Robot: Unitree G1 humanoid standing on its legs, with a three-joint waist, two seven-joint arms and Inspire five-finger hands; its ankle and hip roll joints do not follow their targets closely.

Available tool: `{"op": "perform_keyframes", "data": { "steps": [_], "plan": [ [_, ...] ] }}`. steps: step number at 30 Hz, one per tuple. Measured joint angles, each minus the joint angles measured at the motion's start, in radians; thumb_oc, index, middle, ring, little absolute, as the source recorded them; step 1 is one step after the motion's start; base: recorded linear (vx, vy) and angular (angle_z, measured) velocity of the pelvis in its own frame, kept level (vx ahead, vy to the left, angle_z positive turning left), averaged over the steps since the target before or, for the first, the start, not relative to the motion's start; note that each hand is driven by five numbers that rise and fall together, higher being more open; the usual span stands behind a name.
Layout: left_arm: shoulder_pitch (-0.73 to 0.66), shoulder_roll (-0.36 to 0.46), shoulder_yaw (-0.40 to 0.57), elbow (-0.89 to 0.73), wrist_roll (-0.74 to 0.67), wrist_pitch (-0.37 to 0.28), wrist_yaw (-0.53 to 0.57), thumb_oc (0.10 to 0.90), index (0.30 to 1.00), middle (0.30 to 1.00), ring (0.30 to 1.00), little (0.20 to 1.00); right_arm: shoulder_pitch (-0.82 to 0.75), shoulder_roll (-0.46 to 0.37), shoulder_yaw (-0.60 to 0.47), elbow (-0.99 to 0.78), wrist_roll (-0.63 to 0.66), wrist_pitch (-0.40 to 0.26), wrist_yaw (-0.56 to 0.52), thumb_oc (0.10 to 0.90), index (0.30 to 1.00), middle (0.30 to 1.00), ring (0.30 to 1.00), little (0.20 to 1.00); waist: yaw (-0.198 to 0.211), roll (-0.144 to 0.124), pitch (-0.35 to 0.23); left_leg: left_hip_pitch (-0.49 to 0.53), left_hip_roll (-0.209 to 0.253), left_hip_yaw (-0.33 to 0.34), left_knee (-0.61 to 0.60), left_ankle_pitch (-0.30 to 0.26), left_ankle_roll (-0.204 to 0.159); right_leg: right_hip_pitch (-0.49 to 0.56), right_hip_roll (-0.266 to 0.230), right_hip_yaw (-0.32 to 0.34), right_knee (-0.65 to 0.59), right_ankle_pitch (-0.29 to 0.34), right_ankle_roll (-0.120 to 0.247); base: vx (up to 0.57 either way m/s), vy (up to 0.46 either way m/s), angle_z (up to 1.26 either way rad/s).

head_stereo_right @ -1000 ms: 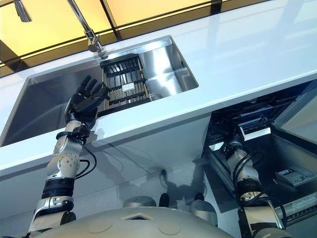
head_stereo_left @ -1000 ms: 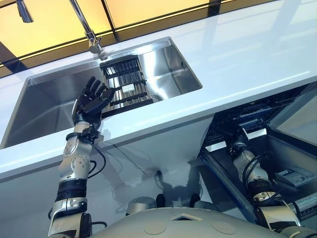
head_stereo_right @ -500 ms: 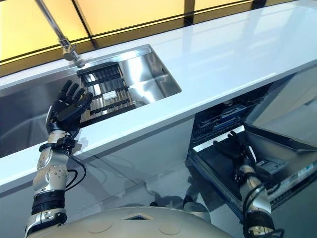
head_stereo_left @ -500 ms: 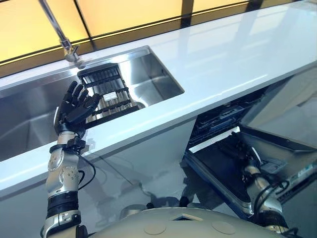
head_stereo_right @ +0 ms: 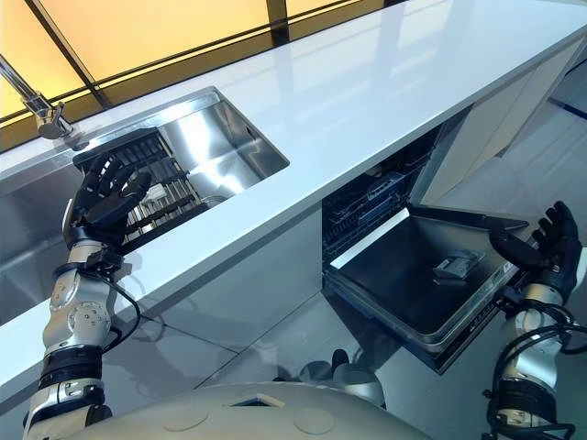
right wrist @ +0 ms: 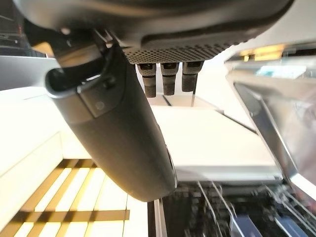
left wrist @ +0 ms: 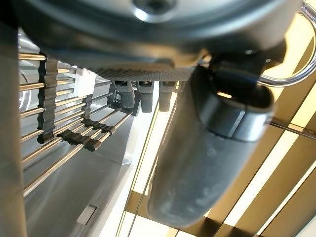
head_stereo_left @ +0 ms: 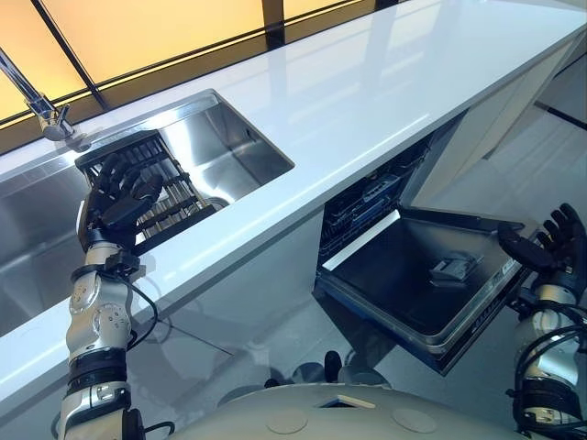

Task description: Pick up plates and place into dishwasher.

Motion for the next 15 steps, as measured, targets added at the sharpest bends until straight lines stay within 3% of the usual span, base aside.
{"op": "perform_keyframes", "data": {
  "steps": [4, 7, 11, 15],
  "plan": [
    [-0.004, 0.0, -0.032, 0.0, -0.001, -0.03, 0.0, 0.8, 0.9, 0.9, 0.9, 0.9, 0.001, -0.01, 0.0, 0.05, -0.002, 0.006, -0.055, 0.8, 0.9, 0.9, 0.9, 0.9, 0.001, 0.021, 0.038, -0.005, -0.005, 0.018, 0.006, -0.005, 0.003, -0.017, -0.001, 0.02, 0.01, 0.003, -0.002, -0.16, 0.001, -0.16],
    [-0.078, 0.006, -0.07, -0.001, -0.031, -0.092, 0.014, 0.8, 0.9, 0.9, 0.9, 0.9, -0.041, -0.061, 0.0, 0.097, 0.002, 0.006, -0.135, 0.8, 0.9, 0.9, 0.9, 0.9, 0.007, 0.034, 0.106, -0.114, -0.018, 0.024, 0.116, -0.036, 0.016, -0.106, -0.014, 0.036, 0.074, 0.003, -0.003, -0.2, -0.031, -0.09],
    [-0.175, 0.04, -0.088, -0.003, -0.05, -0.135, 0.017, 0.8, 0.9, 0.9, 0.9, 0.9, -0.132, -0.077, -0.008, 0.157, 0.042, 0.003, -0.229, 0.8, 0.9, 0.9, 0.9, 0.9, 0.006, 0.02, 0.197, -0.19, -0.016, 0.028, 0.234, -0.077, 0.02, -0.157, -0.021, 0.042, 0.133, -0.001, 0.001, -0.16, -0.036, -0.04],
    [-0.257, 0.131, -0.138, -0.082, -0.124, -0.173, 0.022, 0.8, 0.9, 0.9, 0.9, 0.9, -0.225, -0.082, -0.015, 0.212, 0.118, -0.04, -0.33, 0.8, 0.9, 0.9, 0.9, 0.9, 0.018, 0.011, 0.254, -0.38, -0.013, 0.037, 0.356, -0.097, 0.023, -0.322, -0.031, 0.048, 0.193, -0.003, 0.001, -0.33, -0.092, -0.05]
  ]
}}
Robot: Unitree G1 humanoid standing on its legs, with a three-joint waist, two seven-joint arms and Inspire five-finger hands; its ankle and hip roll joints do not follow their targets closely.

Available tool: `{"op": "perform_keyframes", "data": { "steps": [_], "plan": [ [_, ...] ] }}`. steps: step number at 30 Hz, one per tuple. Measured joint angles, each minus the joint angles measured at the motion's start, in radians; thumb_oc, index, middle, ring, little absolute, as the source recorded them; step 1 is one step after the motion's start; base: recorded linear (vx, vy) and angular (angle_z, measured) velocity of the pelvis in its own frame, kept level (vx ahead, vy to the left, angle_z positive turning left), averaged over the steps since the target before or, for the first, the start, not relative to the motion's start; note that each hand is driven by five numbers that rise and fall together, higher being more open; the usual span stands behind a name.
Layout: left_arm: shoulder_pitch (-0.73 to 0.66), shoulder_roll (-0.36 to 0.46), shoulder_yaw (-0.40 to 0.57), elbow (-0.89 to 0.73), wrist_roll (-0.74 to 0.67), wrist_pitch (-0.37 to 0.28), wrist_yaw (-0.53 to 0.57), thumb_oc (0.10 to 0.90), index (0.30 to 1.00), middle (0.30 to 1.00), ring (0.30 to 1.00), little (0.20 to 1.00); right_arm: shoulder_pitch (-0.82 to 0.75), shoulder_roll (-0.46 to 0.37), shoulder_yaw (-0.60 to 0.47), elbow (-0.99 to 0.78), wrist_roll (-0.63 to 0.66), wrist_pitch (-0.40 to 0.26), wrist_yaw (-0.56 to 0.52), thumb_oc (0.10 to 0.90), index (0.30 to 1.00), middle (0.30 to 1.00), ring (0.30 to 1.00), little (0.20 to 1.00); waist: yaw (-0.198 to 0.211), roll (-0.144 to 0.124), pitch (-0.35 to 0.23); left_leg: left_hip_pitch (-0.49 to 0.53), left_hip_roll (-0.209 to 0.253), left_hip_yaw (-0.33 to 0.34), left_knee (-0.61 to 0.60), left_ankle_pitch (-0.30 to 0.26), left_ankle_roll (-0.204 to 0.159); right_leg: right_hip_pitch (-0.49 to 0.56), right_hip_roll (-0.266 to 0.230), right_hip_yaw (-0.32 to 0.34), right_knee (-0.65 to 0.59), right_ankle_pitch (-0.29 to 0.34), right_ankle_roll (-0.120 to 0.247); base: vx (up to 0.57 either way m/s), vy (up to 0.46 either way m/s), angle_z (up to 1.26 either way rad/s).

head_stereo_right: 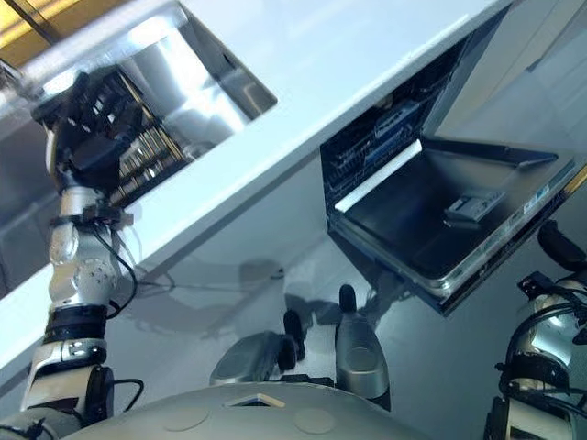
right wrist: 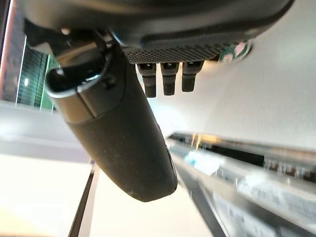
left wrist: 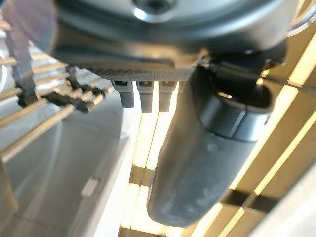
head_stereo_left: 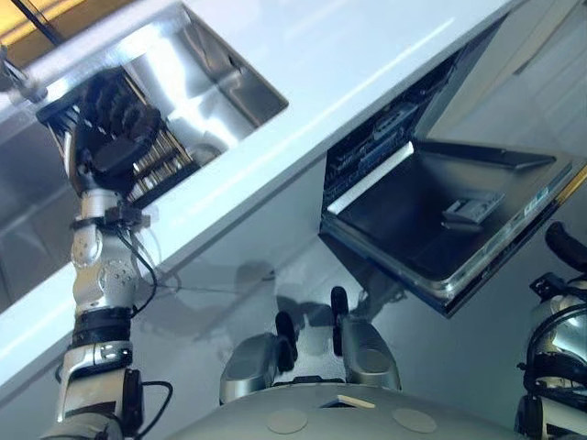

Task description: Pick up plates and place into dishwasher.

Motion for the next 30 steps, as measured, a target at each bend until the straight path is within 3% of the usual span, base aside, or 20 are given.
{"op": "perform_keyframes", "data": {
  "steps": [2, 4, 5, 8, 10, 11, 12, 13, 15, 19, 20, 23, 26, 30],
  "plan": [
    [-0.026, 0.033, -0.017, -0.046, -0.01, -0.002, 0.003, 0.8, 0.9, 0.9, 0.9, 0.9, -0.031, 0.002, 0.005, 0.015, 0.035, -0.009, -0.029, 0.8, 0.9, 0.9, 0.9, 0.9, 0.015, 0.003, 0.014, -0.071, 0.006, -0.004, 0.03, -0.001, 0.004, -0.059, 0.003, -0.003, 0.002, 0.007, 0.015, -0.23, -0.074, -0.19],
    [-0.086, 0.09, -0.043, -0.094, -0.012, -0.011, 0.008, 0.8, 0.9, 0.9, 0.9, 0.9, -0.068, 0.01, 0.008, 0.027, 0.086, -0.024, -0.084, 0.8, 0.9, 0.9, 0.9, 0.9, 0.051, 0.012, 0.044, -0.167, 0.038, 0.005, 0.071, 0.006, 0.005, -0.163, 0.013, -0.022, 0.161, -0.031, 0.03, -0.18, -0.037, -0.1],
    [-0.124, 0.128, -0.053, -0.097, -0.012, -0.029, 0.006, 0.8, 0.9, 0.9, 0.9, 0.9, -0.085, 0.012, 0.008, 0.044, 0.104, -0.026, -0.102, 0.8, 0.9, 0.9, 0.9, 0.9, 0.05, 0.008, 0.063, -0.195, 0.024, 0.0, 0.106, 0.002, -0.006, -0.179, 0.015, -0.012, 0.168, -0.07, -0.013, -0.14, -0.001, 0.21],
    [-0.173, 0.179, -0.056, -0.073, -0.012, -0.102, 0.007, 0.8, 0.9, 0.9, 0.9, 0.9, -0.148, 0.028, 0.01, 0.071, 0.154, -0.028, -0.105, 0.8, 0.9, 0.9, 0.9, 0.9, 0.064, 0.008, 0.069, -0.256, 0.016, -0.031, 0.117, -0.006, -0.005, -0.235, 0.029, -0.014, 0.154, -0.063, -0.002, -0.09, 0.022, 0.0],
    [-0.186, 0.188, -0.038, -0.055, -0.011, -0.137, 0.006, 0.8, 0.9, 0.9, 0.9, 0.9, -0.16, 0.03, 0.01, 0.072, 0.232, -0.045, -0.047, 0.8, 0.9, 0.9, 0.9, 0.9, 0.066, 0.008, 0.07, -0.275, 0.008, -0.051, 0.105, -0.012, 0.004, -0.247, 0.032, -0.02, 0.123, -0.063, 0.0, -0.04, 0.025, -0.12],
    [-0.187, 0.186, -0.025, -0.05, -0.011, -0.15, 0.007, 0.8, 0.9, 0.9, 0.9, 0.9, -0.167, 0.031, 0.008, 0.074, 0.275, -0.048, -0.006, 0.8, 0.9, 0.9, 0.9, 0.9, 0.07, 0.012, 0.071, -0.282, 0.024, -0.062, 0.085, -0.009, 0.004, -0.251, 0.037, -0.028, 0.133, -0.068, 0.018, -0.07, 0.029, -0.01],
    [-0.199, 0.192, -0.025, -0.046, -0.009, -0.151, 0.007, 0.8, 0.9, 0.9, 0.9, 0.9, -0.158, 0.043, 0.004, 0.075, 0.323, -0.057, 0.051, 0.8, 0.9, 0.9, 0.9, 0.9, 0.066, 0.011, 0.073, -0.299, 0.03, -0.057, 0.114, -0.001, 0.001, -0.262, 0.027, -0.036, 0.244, -0.086, -0.001, -0.07, 0.023, 0.21],
    [-0.218, 0.196, -0.01, -0.051, -0.007, -0.161, 0.007, 0.8, 0.9, 0.9, 0.9, 0.9, -0.151, 0.057, -0.026, 0.073, 0.366, -0.065, 0.116, 0.8, 0.9, 0.9, 0.9, 0.9, 0.058, 0.008, 0.078, -0.313, 0.023, -0.064, 0.139, -0.003, -0.005, -0.277, 0.031, -0.034, 0.252, -0.105, -0.036, -0.07, 0.004, 0.21],
    [-0.223, 0.196, 0.03, -0.07, -0.005, -0.188, 0.008, 0.8, 0.9, 0.9, 0.9, 0.9, -0.148, 0.071, -0.034, 0.086, 0.445, -0.043, 0.264, 0.8, 0.9, 0.9, 0.9, 0.9, 0.075, 0.006, 0.081, -0.336, 0.014, -0.066, 0.118, 0.002, -0.013, -0.305, 0.034, -0.036, 0.233, -0.097, -0.028, -0.03, -0.006, -0.1],
    [-0.215, 0.193, 0.051, -0.066, -0.003, -0.193, 0.007, 0.8, 0.9, 0.9, 0.9, 0.9, -0.151, 0.104, -0.066, 0.186, 0.627, 0.109, 0.657, 0.8, 0.9, 0.9, 0.9, 0.9, 0.08, 0.007, 0.084, -0.335, 0.011, -0.079, 0.114, 0.003, -0.014, -0.297, 0.03, -0.051, 0.213, -0.085, -0.03, 0.01, -0.021, -0.08],
    [-0.213, 0.193, 0.052, -0.071, -0.003, -0.193, 0.006, 0.8, 0.9, 0.9, 0.9, 0.9, -0.152, 0.1, -0.078, 0.204, 0.641, 0.131, 0.711, 0.8, 0.9, 0.9, 0.9, 0.9, 0.083, 0.007, 0.084, -0.336, 0.012, -0.081, 0.112, 0.003, -0.014, -0.297, 0.029, -0.055, 0.211, -0.085, -0.03, 0.02, -0.039, -0.07],
    [-0.213, 0.199, 0.049, -0.077, -0.003, -0.193, -0.007, 0.8, 0.9, 0.9, 0.9, 0.9, -0.142, 0.072, -0.105, 0.3, 0.706, 0.286, 0.983, 0.8, 0.9, 0.9, 0.9, 0.9, 0.087, 0.006, 0.084, -0.332, 0.012, -0.089, 0.109, 0.004, -0.015, -0.285, 0.012, -0.098, 0.208, -0.083, -0.026, 0.01, -0.053, 0.03],
    [-0.199, 0.212, 0.051, -0.072, -0.004, -0.193, -0.005, 0.8, 0.9, 0.9, 0.9, 0.9, -0.111, 0.066, -0.112, 0.337, 0.744, 0.395, 1.117, 0.8, 0.9, 0.9, 0.9, 0.9, 0.091, 0.006, 0.084, -0.331, 0.011, -0.101, 0.111, 0.005, -0.018, -0.283, 0.006, -0.122, 0.209, -0.086, -0.03, 0.03, -0.047, -0.05],
    [-0.18, 0.254, 0.049, -0.039, -0.004, -0.192, -0.004, 0.8, 0.9, 0.9, 0.9, 0.9, -0.093, 0.067, -0.067, 0.319, 0.744, 0.441, 1.214, 0.8, 0.9, 0.9, 0.9, 0.9, 0.09, 0.005, 0.088, -0.33, 0.011, -0.129, 0.124, 0.016, -0.035, -0.281, 0.0, -0.164, 0.23, -0.089, -0.035, 0.05, -0.016, -0.1]
  ]
}}
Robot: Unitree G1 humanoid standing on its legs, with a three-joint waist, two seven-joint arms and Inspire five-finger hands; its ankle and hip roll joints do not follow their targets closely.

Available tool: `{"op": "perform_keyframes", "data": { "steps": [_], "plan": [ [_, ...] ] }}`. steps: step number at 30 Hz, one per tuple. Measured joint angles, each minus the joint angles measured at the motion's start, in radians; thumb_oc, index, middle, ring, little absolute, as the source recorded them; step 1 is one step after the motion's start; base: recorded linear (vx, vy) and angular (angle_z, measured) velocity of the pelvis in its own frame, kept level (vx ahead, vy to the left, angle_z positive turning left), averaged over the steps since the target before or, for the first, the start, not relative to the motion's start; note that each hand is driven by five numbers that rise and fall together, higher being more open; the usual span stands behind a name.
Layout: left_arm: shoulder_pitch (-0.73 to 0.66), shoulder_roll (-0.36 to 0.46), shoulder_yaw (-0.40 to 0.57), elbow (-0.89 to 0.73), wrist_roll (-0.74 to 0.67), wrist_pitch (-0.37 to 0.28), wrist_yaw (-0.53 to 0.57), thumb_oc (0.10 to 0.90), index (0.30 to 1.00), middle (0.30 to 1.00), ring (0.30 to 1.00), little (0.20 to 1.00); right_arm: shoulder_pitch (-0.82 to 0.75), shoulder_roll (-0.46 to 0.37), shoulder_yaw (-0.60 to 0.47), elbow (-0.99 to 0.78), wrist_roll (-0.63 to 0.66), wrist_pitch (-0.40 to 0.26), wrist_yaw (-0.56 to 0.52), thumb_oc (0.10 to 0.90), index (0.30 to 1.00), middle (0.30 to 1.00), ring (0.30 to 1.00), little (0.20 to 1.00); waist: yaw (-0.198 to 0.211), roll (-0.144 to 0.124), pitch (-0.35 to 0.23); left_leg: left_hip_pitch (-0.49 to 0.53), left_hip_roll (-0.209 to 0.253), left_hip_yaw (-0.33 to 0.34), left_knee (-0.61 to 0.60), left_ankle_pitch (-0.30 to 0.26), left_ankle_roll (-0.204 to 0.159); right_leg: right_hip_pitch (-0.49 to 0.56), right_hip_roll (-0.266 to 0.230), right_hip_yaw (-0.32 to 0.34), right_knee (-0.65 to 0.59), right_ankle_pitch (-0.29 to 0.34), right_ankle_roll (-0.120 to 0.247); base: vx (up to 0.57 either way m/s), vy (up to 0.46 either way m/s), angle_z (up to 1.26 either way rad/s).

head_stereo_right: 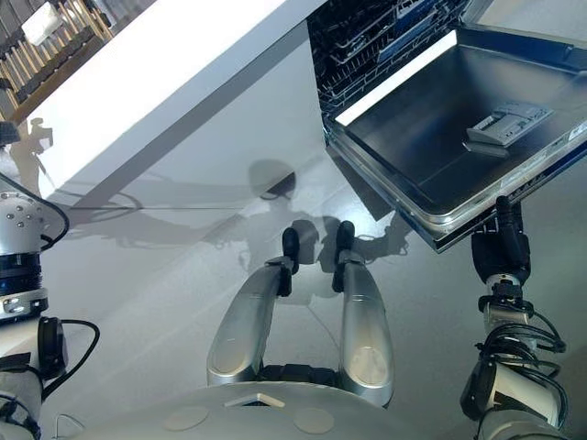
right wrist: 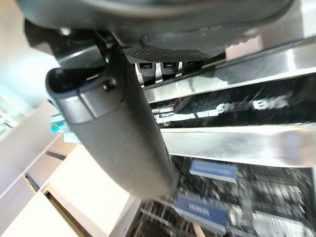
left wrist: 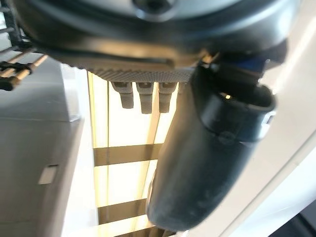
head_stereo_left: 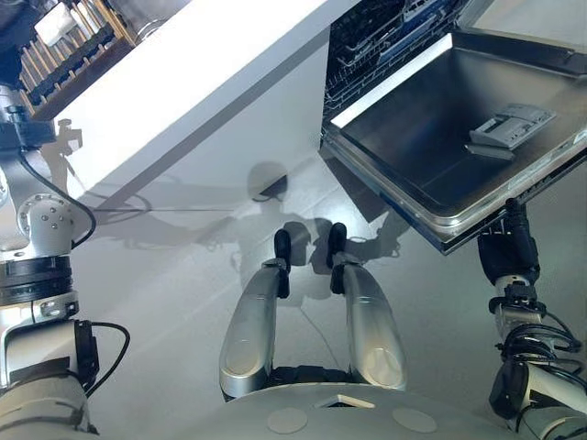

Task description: Pick up plates and place into dishwasher.

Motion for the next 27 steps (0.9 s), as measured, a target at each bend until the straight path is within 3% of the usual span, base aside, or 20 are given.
{"op": "perform_keyframes", "data": {
  "steps": [2, 5, 7, 11, 14, 18, 20, 21, 22, 27],
  "plan": [
    [-0.002, 0.011, 0.001, 0.01, 0.0, 0.0, 0.003, 0.8, 0.9, 0.9, 0.9, 0.9, 0.006, 0.003, 0.021, -0.041, 0.0, 0.011, 0.011, 0.8, 0.9, 0.9, 0.9, 0.9, -0.002, -0.003, 0.018, 0.007, 0.001, -0.008, 0.02, 0.003, -0.005, 0.008, -0.004, -0.019, 0.016, -0.009, -0.013, 0.07, -0.003, -0.09],
    [0.005, 0.035, 0.005, 0.0, -0.001, 0.004, 0.013, 0.8, 0.9, 0.9, 0.9, 0.9, 0.044, 0.027, 0.079, -0.245, 0.003, 0.01, -0.004, 0.8, 0.9, 0.9, 0.9, 0.9, -0.005, -0.003, 0.053, 0.012, 0.001, -0.014, 0.07, -0.001, -0.013, 0.014, -0.019, -0.047, 0.065, -0.025, -0.036, 0.12, 0.02, -0.19],
    [0.021, 0.03, 0.012, -0.017, -0.001, 0.007, 0.024, 0.8, 0.9, 0.9, 0.9, 0.9, 0.082, 0.074, 0.106, -0.449, 0.006, 0.006, -0.075, 0.8, 0.9, 0.9, 0.9, 0.9, -0.012, -0.002, 0.058, 0.017, -0.001, -0.015, 0.09, -0.006, -0.019, 0.017, -0.024, -0.046, 0.09, -0.031, -0.041, 0.13, 0.022, -0.15],
    [0.018, -0.069, 0.002, -0.034, -0.021, 0.017, 0.027, 0.8, 0.9, 0.9, 0.9, 0.9, 0.073, 0.119, 0.207, -0.728, 0.006, -0.009, -0.204, 0.8, 0.9, 0.9, 0.9, 0.9, -0.029, -0.004, 0.059, 0.03, -0.002, -0.032, 0.117, -0.012, -0.025, 0.027, -0.03, -0.045, 0.13, -0.045, -0.038, 0.12, 0.032, 0.0],
    [0.017, -0.116, -0.023, -0.049, -0.029, 0.008, 0.03, 0.8, 0.9, 0.9, 0.9, 0.9, -0.004, 0.117, 0.401, -0.947, -0.021, -0.004, -0.275, 0.8, 0.9, 0.9, 0.9, 0.9, -0.026, -0.004, 0.059, 0.033, -0.007, -0.046, 0.136, -0.013, -0.027, 0.029, -0.026, -0.046, 0.144, -0.052, -0.042, 0.19, 0.057, 0.04],
    [0.014, -0.15, -0.074, -0.037, -0.047, 0.016, 0.028, 0.8, 0.9, 0.9, 0.9, 0.9, -0.171, 0.111, 0.756, -1.229, -0.082, 0.073, -0.241, 0.8, 0.9, 0.9, 0.9, 0.9, -0.007, 0.0, 0.07, 0.07, -0.016, -0.069, 0.139, -0.017, -0.02, 0.067, -0.025, -0.053, 0.145, -0.053, -0.043, 0.2, 0.055, 0.08],
    [0.023, -0.184, -0.126, -0.017, -0.05, 0.03, 0.017, 0.8, 0.9, 0.9, 0.9, 0.9, -0.242, 0.145, 0.863, -1.332, -0.094, 0.09, -0.214, 0.8, 0.9, 0.9, 0.9, 0.9, 0.013, 0.003, 0.074, 0.097, -0.013, -0.088, 0.13, -0.02, -0.016, 0.098, -0.021, -0.047, 0.144, -0.06, -0.033, 0.2, 0.062, 0.29],
    [0.022, -0.197, -0.138, -0.011, -0.05, 0.044, 0.007, 0.8, 0.9, 0.9, 0.9, 0.9, -0.258, 0.153, 0.87, -1.371, -0.103, 0.091, -0.209, 0.8, 0.9, 0.9, 0.9, 0.9, 0.021, 0.004, 0.075, 0.1, -0.014, -0.097, 0.127, -0.02, -0.015, 0.098, -0.012, -0.014, 0.205, -0.085, -0.004, 0.27, 0.083, 1.02],
    [0.025, -0.202, -0.144, -0.013, -0.057, 0.059, -0.007, 0.8, 0.9, 0.9, 0.9, 0.9, -0.268, 0.157, 0.847, -1.404, -0.109, 0.089, -0.209, 0.8, 0.9, 0.9, 0.9, 0.9, 0.014, -0.007, 0.073, 0.106, -0.031, -0.086, 0.136, -0.019, -0.018, 0.12, -0.01, 0.059, 0.289, -0.189, -0.07, 0.23, 0.066, 1.13],
    [0.174, -0.243, -0.044, -0.02, -0.069, 0.065, -0.031, 0.8, 0.9, 0.9, 0.9, 0.9, -0.176, 0.179, 0.682, -1.253, -0.185, 0.091, -0.257, 0.8, 0.9, 0.9, 0.9, 0.9, 0.054, -0.01, 0.072, 0.226, -0.034, -0.037, 0.085, -0.019, -0.019, 0.212, -0.015, 0.084, 0.235, -0.185, -0.053, 0.21, 0.064, 0.46]
  ]
}}
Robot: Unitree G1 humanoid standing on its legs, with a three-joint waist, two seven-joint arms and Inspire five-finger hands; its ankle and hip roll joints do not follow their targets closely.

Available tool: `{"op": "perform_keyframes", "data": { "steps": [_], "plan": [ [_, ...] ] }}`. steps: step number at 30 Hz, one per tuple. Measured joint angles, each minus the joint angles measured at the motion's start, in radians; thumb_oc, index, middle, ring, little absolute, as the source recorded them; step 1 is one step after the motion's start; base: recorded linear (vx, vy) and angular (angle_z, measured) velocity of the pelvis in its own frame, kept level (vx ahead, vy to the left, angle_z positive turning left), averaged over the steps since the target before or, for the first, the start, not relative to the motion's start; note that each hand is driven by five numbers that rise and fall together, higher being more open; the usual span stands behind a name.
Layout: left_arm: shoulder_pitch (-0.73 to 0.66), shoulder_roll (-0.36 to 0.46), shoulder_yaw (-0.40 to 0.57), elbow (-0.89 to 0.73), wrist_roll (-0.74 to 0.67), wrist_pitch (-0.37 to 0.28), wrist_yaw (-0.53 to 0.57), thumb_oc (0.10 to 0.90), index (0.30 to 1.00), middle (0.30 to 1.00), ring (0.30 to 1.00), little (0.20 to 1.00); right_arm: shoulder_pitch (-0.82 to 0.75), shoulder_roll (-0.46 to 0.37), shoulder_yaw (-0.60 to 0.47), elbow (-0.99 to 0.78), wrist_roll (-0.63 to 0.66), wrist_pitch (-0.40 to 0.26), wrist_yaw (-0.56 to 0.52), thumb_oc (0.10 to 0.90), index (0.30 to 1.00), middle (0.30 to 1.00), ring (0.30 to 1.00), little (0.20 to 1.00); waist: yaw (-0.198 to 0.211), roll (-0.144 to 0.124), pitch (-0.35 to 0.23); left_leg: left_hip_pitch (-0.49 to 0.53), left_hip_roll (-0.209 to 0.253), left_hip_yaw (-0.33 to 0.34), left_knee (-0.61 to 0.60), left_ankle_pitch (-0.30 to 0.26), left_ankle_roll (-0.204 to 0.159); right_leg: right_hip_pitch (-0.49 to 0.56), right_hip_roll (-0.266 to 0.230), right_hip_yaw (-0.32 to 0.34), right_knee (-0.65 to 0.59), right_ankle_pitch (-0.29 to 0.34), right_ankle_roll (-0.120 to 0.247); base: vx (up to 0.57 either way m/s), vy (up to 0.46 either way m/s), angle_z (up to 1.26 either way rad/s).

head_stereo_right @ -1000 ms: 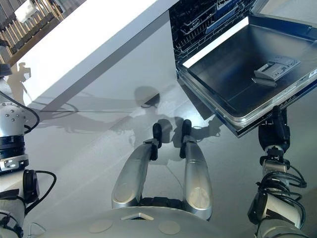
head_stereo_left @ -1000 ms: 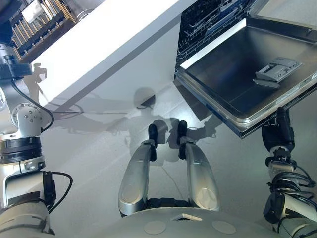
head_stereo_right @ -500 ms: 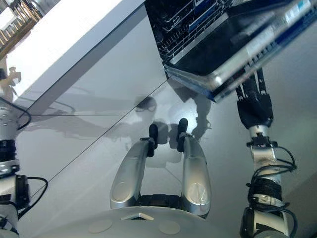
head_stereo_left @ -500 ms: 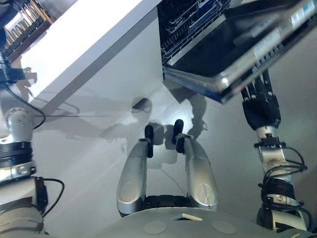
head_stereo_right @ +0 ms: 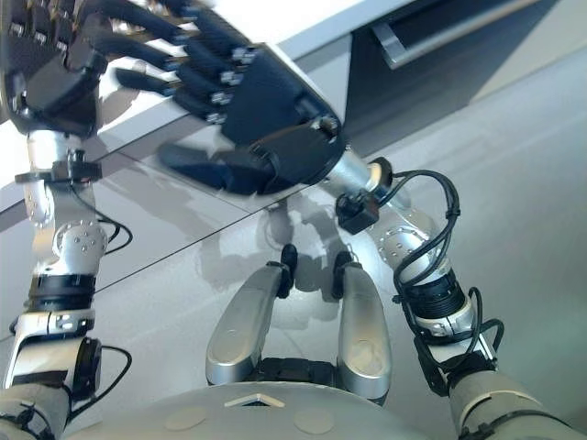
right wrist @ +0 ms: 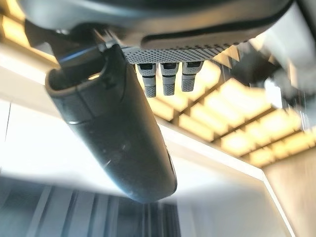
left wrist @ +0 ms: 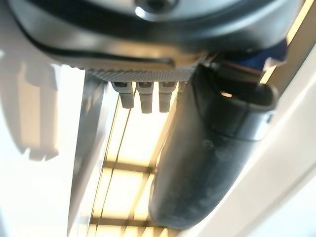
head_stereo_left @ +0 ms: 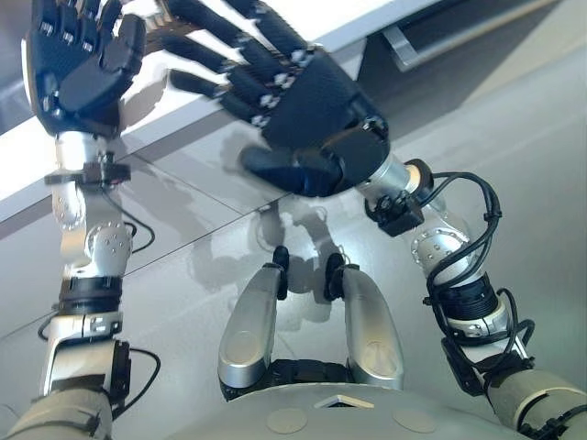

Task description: Pick up plates and place into dishwasher.

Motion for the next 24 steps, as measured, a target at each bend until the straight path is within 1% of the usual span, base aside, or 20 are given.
{"op": "perform_keyframes", "data": {
  "steps": [3, 4, 5, 6, 8, 9, 11, 12, 13, 15, 17, 18, 19, 20, 22, 24],
  "plan": [
    [0.09, -0.041, 0.068, -0.001, 0.0, -0.002, -0.029, 0.8, 0.9, 0.9, 0.9, 0.9, 0.135, 0.064, -0.15, 0.173, -0.08, -0.01, -0.037, 0.8, 0.9, 0.9, 0.9, 0.9, 0.006, 0.003, -0.008, 0.074, 0.001, 0.005, -0.059, 0.001, 0.004, 0.078, -0.003, 0.007, -0.068, 0.014, 0.023, 0.15, 0.058, -0.04],
    [0.116, -0.058, 0.085, -0.004, 0.0, -0.003, -0.047, 0.8, 0.9, 0.9, 0.9, 0.9, 0.19, 0.085, -0.203, 0.235, -0.104, -0.016, -0.035, 0.8, 0.9, 0.9, 0.9, 0.9, 0.005, 0.005, -0.022, 0.085, -0.001, 0.009, -0.076, 0.001, 0.006, 0.092, -0.005, 0.01, -0.088, 0.019, 0.03, 0.09, 0.038, -0.05],
    [0.146, -0.073, 0.092, -0.012, 0.0, -0.004, -0.058, 0.8, 0.9, 0.9, 0.9, 0.9, 0.252, 0.095, -0.24, 0.284, -0.126, -0.023, -0.041, 0.8, 0.9, 0.9, 0.9, 0.9, 0.003, 0.01, -0.04, 0.095, -0.002, 0.018, -0.091, 0.011, 0.021, 0.101, -0.008, 0.009, -0.102, 0.022, 0.036, 0.04, 0.019, -0.08],
    [0.174, -0.08, 0.096, -0.017, 0.001, -0.004, -0.065, 0.8, 0.9, 0.9, 0.9, 0.9, 0.308, 0.092, -0.269, 0.329, -0.152, -0.033, -0.041, 0.8, 0.9, 0.9, 0.9, 0.9, -0.001, 0.012, -0.06, 0.099, -0.002, 0.03, -0.1, 0.018, 0.033, 0.106, -0.012, 0.01, -0.108, 0.022, 0.046, 0.01, 0.005, -0.08],
    [0.228, -0.108, 0.11, -0.02, 0.002, -0.005, -0.081, 0.8, 0.9, 0.9, 0.9, 0.9, 0.425, 0.092, -0.307, 0.429, -0.239, -0.064, -0.047, 0.8, 0.9, 0.9, 0.9, 0.9, -0.016, 0.01, -0.101, 0.13, -0.01, 0.042, -0.149, 0.029, 0.044, 0.129, -0.018, 0.014, -0.145, 0.029, 0.056, -0.03, -0.012, -0.08],
    [0.242, -0.126, 0.121, -0.023, 0.002, -0.006, -0.082, 0.8, 0.9, 0.9, 0.9, 0.9, 0.459, 0.094, -0.319, 0.47, -0.28, -0.088, -0.047, 0.8, 0.9, 0.9, 0.9, 0.9, -0.028, 0.01, -0.11, 0.151, -0.012, 0.044, -0.169, 0.041, 0.053, 0.15, -0.017, 0.014, -0.165, 0.033, 0.061, -0.04, -0.026, -0.07],
    [0.261, -0.157, 0.124, -0.023, 0.002, -0.006, -0.081, 0.8, 0.9, 0.9, 0.9, 0.9, 0.529, 0.091, -0.335, 0.549, -0.342, -0.144, -0.045, 0.8, 0.9, 0.9, 0.9, 0.9, -0.042, 0.007, -0.143, 0.183, -0.014, 0.047, -0.218, 0.047, 0.057, 0.176, -0.017, 0.014, -0.205, 0.036, 0.067, -0.06, -0.034, -0.06],
    [0.274, -0.158, 0.124, -0.022, 0.002, -0.006, -0.081, 0.8, 0.9, 0.9, 0.9, 0.9, 0.546, 0.091, -0.336, 0.6, -0.372, -0.18, -0.043, 0.8, 0.9, 0.9, 0.9, 0.9, -0.054, 0.001, -0.158, 0.199, -0.014, 0.048, -0.24, 0.052, 0.056, 0.187, -0.016, 0.013, -0.222, 0.038, 0.069, -0.09, -0.043, -0.06],
    [0.285, -0.161, 0.124, -0.018, 0.002, -0.005, -0.082, 0.8, 0.9, 0.9, 0.9, 0.9, 0.56, 0.09, -0.336, 0.659, -0.422, -0.228, -0.039, 0.8, 0.9, 0.9, 0.9, 0.9, -0.06, -0.004, -0.182, 0.21, -0.014, 0.049, -0.269, 0.059, 0.056, 0.193, -0.015, 0.013, -0.24, 0.039, 0.071, -0.1, -0.049, -0.06],
    [0.287, -0.167, 0.124, -0.007, 0.002, -0.004, -0.077, 0.8, 0.9, 0.9, 0.9, 0.9, 0.577, 0.078, -0.335, 0.759, -0.508, -0.298, -0.052, 0.8, 0.9, 0.9, 0.9, 0.9, -0.075, -0.015, -0.212, 0.241, -0.013, 0.048, -0.323, 0.076, 0.055, 0.215, -0.011, 0.009, -0.275, 0.044, 0.072, -0.12, -0.064, -0.01],
    [0.287, -0.167, 0.124, 0.017, 0.005, -0.003, -0.064, 0.8, 0.9, 0.9, 0.9, 0.9, 0.581, 0.067, -0.335, 0.864, -0.576, -0.348, -0.083, 0.8, 0.9, 0.9, 0.9, 0.9, -0.082, -0.019, -0.259, 0.258, -0.005, 0.051, -0.378, 0.096, 0.05, 0.225, 0.001, 0.009, -0.322, 0.057, 0.073, -0.1, -0.057, -0.06],
    [0.293, -0.173, 0.124, 0.021, 0.01, -0.003, -0.052, 0.8, 0.9, 0.9, 0.9, 0.9, 0.583, 0.058, -0.331, 0.91, -0.616, -0.379, -0.096, 0.8, 0.9, 0.9, 0.9, 0.9, -0.082, -0.018, -0.279, 0.263, -0.001, 0.05, -0.397, 0.103, 0.048, 0.231, 0.006, 0.006, -0.341, 0.063, 0.071, -0.09, -0.052, -0.02],
    [0.292, -0.174, 0.123, 0.032, 0.011, -0.001, -0.042, 0.8, 0.9, 0.9, 0.9, 0.9, 0.583, 0.043, -0.324, 0.974, -0.649, -0.405, -0.107, 0.8, 0.9, 0.9, 0.9, 0.9, -0.085, -0.016, -0.286, 0.278, 0.002, 0.047, -0.414, 0.11, 0.045, 0.251, 0.011, 0.002, -0.363, 0.072, 0.068, -0.08, -0.053, 0.07],
    [0.288, -0.173, 0.123, 0.046, 0.011, 0.0, -0.033, 0.8, 0.9, 0.9, 0.9, 0.9, 0.568, 0.034, -0.323, 1.039, -0.67, -0.419, -0.119, 0.8, 0.9, 0.9, 0.9, 0.9, -0.085, -0.017, -0.294, 0.294, 0.006, 0.044, -0.426, 0.112, 0.042, 0.27, 0.016, 0.001, -0.381, 0.076, 0.067, -0.07, -0.059, 0.08],
    [0.284, -0.173, 0.123, 0.089, 0.013, 0.006, 0.005, 0.8, 0.9, 0.9, 0.9, 0.9, 0.557, 0.016, -0.313, 1.168, -0.743, -0.452, -0.16, 0.8, 0.9, 0.9, 0.9, 0.9, -0.083, -0.011, -0.344, 0.306, 0.016, 0.043, -0.458, 0.119, 0.034, 0.281, 0.027, -0.01, -0.413, 0.078, 0.068, -0.06, -0.082, 0.03],
    [0.273, -0.172, 0.123, 0.117, 0.014, 0.019, 0.022, 0.8, 0.9, 0.9, 0.9, 0.9, 0.532, 0.007, -0.303, 1.258, -0.785, -0.472, -0.186, 0.8, 0.9, 0.9, 0.9, 0.9, -0.082, -0.002, -0.361, 0.319, 0.02, 0.039, -0.471, 0.123, 0.031, 0.297, 0.032, -0.013, -0.432, 0.083, 0.065, -0.06, -0.083, 0.05]
  ]
}}
